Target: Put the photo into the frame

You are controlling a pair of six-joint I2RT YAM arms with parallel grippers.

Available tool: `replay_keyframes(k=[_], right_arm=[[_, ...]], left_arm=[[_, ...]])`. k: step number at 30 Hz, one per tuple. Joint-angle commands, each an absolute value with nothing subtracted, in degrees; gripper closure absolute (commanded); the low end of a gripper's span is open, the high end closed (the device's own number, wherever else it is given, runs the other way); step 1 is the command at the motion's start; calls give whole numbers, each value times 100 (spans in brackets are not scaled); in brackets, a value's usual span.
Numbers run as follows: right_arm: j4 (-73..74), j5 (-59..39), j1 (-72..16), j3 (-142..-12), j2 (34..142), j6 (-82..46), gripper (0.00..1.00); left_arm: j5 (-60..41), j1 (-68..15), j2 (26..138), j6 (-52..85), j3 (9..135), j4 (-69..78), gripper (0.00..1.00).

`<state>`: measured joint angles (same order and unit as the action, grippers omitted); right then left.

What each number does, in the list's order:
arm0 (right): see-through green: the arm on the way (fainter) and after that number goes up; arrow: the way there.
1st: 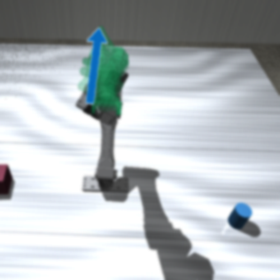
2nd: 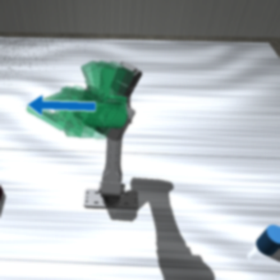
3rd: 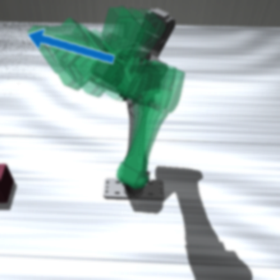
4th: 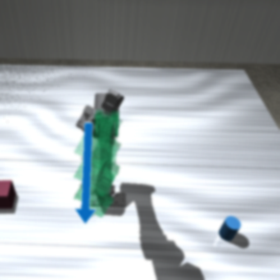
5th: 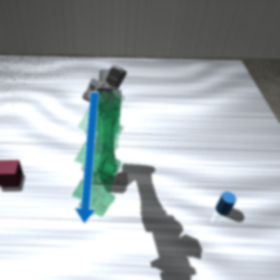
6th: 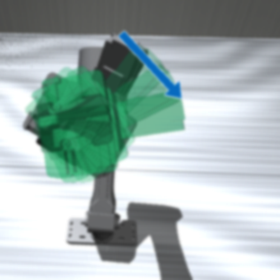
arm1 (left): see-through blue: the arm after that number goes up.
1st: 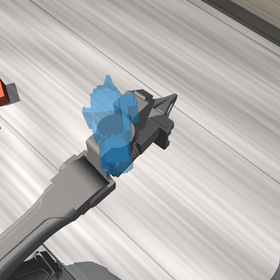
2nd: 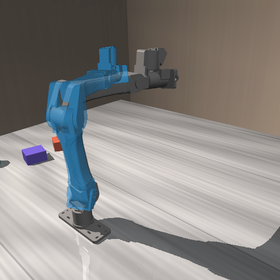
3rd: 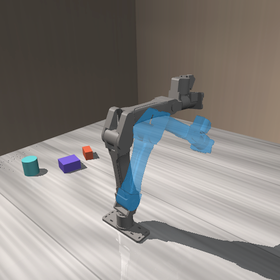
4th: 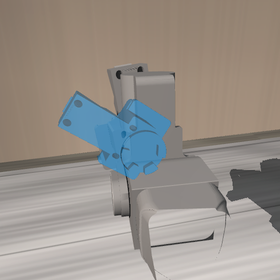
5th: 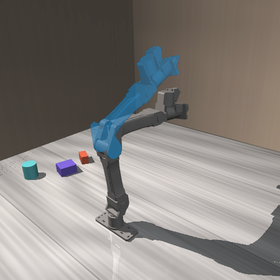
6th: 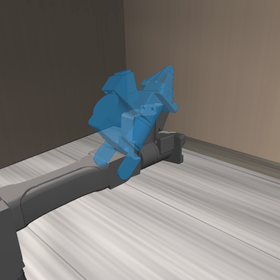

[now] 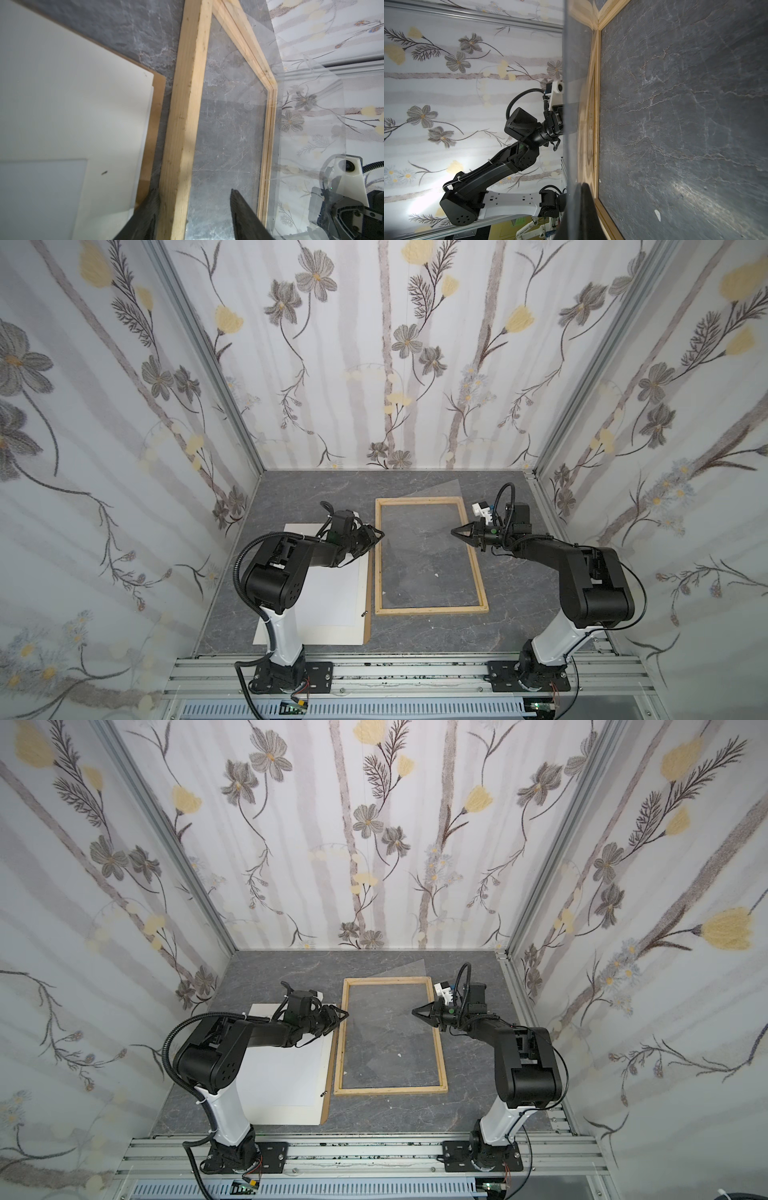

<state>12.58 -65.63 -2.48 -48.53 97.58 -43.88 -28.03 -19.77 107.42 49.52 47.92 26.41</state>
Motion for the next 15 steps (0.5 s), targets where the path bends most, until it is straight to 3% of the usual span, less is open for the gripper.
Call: replay_keyframes(k=[1,15], right_arm=[[1350,-6642,-267,-4887,9799,-4300,100],[1310,-6515,-269,-4740,9965,-4245,100]], left_arm=[[-3085,-2037,10761,5054,4746,2899,47],[-3050,-2086,10679,5098,4617,2957,47]])
